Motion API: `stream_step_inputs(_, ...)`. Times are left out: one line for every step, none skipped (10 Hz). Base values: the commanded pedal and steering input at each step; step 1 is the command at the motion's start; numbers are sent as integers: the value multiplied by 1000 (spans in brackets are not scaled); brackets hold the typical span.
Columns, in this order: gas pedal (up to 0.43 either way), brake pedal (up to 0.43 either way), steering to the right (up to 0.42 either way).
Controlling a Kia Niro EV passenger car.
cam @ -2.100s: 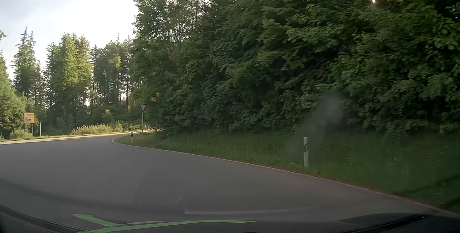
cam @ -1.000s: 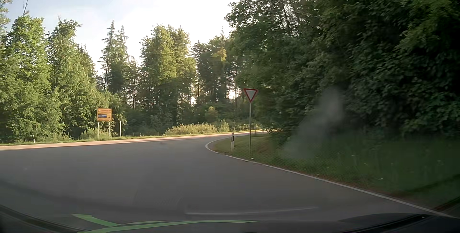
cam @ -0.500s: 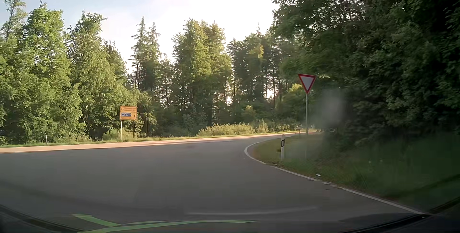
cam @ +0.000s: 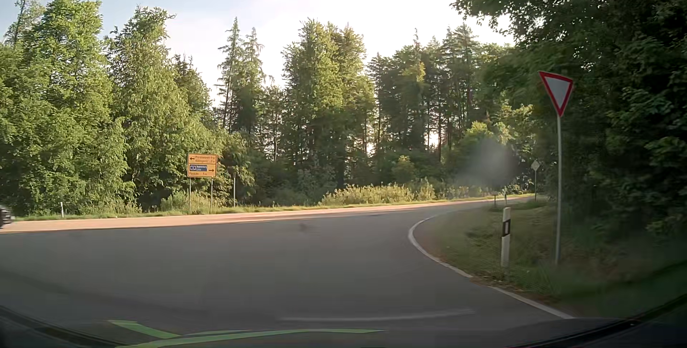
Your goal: Follow the waypoints while adhering to traffic rules and regulations
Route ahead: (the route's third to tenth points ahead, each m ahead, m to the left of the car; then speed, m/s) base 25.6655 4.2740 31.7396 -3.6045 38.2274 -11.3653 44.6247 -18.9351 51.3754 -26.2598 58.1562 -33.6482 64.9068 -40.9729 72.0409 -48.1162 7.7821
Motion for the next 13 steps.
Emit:
stream_step_inputs(0, 146, -38)
stream_step_inputs(0, 152, -33)
stream_step_inputs(0, 152, -25)
stream_step_inputs(0, 85, -17)
stream_step_inputs(0, 0, -11)
stream_step_inputs(0, 0, 0)
stream_step_inputs(0, 0, 15)
stream_step_inputs(0, 0, 29)
stream_step_inputs(0, 0, 47)
stream_step_inputs(0, 0, 64)
stream_step_inputs(0, 0, 76)
stream_step_inputs(39, 0, 87)
stream_step_inputs(67, 0, 97)
